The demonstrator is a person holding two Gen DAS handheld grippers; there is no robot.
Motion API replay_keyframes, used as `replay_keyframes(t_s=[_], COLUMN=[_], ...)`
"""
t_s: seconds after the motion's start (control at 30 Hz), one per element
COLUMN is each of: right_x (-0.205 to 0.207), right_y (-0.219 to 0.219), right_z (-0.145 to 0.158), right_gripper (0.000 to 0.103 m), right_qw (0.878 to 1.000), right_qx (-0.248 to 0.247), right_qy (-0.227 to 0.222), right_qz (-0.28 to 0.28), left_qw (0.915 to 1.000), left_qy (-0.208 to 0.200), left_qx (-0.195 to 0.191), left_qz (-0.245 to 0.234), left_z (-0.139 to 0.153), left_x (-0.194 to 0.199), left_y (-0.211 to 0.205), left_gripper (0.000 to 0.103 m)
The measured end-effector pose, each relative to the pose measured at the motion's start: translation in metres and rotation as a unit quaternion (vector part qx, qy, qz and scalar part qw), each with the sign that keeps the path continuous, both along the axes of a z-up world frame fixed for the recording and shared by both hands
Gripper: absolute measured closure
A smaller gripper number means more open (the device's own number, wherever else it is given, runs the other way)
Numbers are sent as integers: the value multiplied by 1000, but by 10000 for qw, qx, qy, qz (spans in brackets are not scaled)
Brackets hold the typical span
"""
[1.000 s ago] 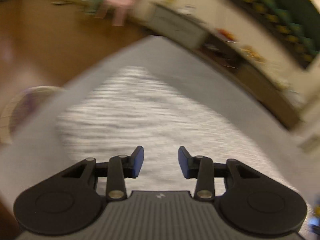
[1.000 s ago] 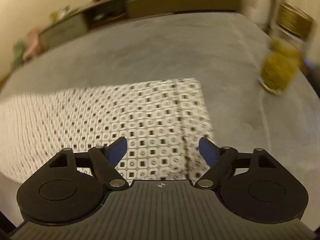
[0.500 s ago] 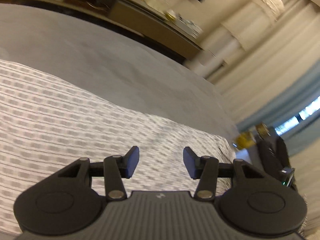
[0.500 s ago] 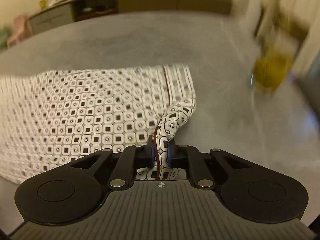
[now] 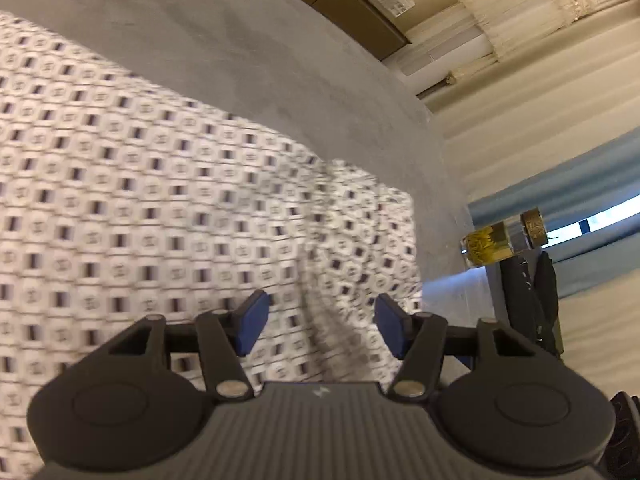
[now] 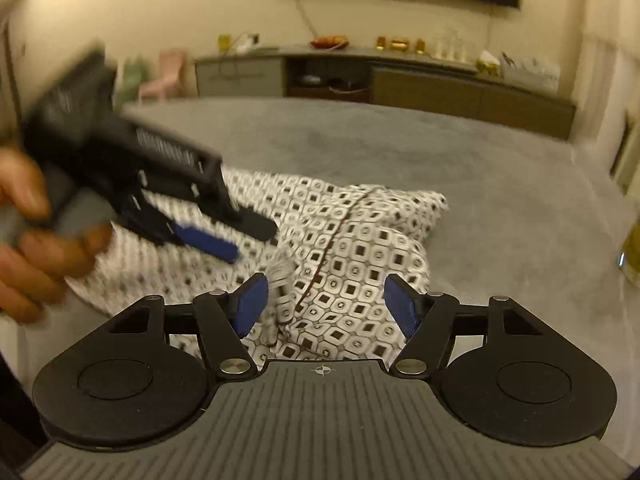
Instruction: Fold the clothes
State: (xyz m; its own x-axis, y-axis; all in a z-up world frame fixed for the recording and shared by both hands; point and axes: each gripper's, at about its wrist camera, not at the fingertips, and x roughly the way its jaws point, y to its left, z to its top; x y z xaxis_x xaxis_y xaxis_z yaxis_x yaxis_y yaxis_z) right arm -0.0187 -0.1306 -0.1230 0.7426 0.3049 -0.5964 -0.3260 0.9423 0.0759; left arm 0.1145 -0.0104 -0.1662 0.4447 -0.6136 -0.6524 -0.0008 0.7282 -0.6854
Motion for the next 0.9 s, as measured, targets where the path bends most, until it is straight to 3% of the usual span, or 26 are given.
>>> replay_keyframes(t_s=[0.07, 0.13, 0.17, 0.2, 0.3, 0.4, 0.47, 0.57, 0.6, 0.63, 0.7, 0.83, 0.9], right_x=[-4, -2, 0, 5, 13, 23, 31, 38, 35, 27, 16, 20, 19], right_y=[-12, -29, -39, -51, -81, -95, -95, -82, -73, -65, -50, -27, -18], right_z=[15, 25, 26, 24, 14, 2, -2, 5, 11, 17, 23, -5, -11], right_gripper=[41, 42, 42, 42, 42, 42, 42, 44, 49, 63, 79, 81, 79], right_qw=[9984, 9936, 9900, 9856, 9697, 9599, 9600, 9696, 9758, 9826, 9914, 9916, 9918], right_qx=[468, 895, 1116, 1353, 2035, 2390, 2377, 2087, 1860, 1568, 1080, 480, 183], right_qy=[-78, -69, -30, 53, 347, 548, 639, 539, 446, 347, 308, 1163, 1249], right_qz=[-303, -687, -866, -1017, -1304, -1359, -1332, -1154, -1055, -937, -670, -301, -185], left_qw=[9999, 10000, 10000, 9997, 9994, 9987, 9971, 9961, 9952, 9942, 9929, 9950, 9970], left_qy=[40, 57, -23, -100, -172, -132, -18, -102, -182, -262, -329, -199, -179], left_qx=[-105, -64, 83, 221, 279, 415, 631, 646, 744, 842, 930, 753, 490], left_qz=[-50, -31, -3, 26, 130, 275, 433, 599, 607, 616, 670, 631, 571], left_z=[-1, 0, 4, 8, 22, 26, 18, 13, 15, 17, 18, 10, 7], left_x=[7, 10, 7, 3, -23, -50, -60, -57, -56, -55, -53, -48, -46], left_y=[-14, -33, -37, -41, -39, -33, -27, -22, -23, -24, -24, -20, -19], left_gripper=[42, 53, 81, 98, 98, 98, 98, 98, 98, 98, 98, 97, 82])
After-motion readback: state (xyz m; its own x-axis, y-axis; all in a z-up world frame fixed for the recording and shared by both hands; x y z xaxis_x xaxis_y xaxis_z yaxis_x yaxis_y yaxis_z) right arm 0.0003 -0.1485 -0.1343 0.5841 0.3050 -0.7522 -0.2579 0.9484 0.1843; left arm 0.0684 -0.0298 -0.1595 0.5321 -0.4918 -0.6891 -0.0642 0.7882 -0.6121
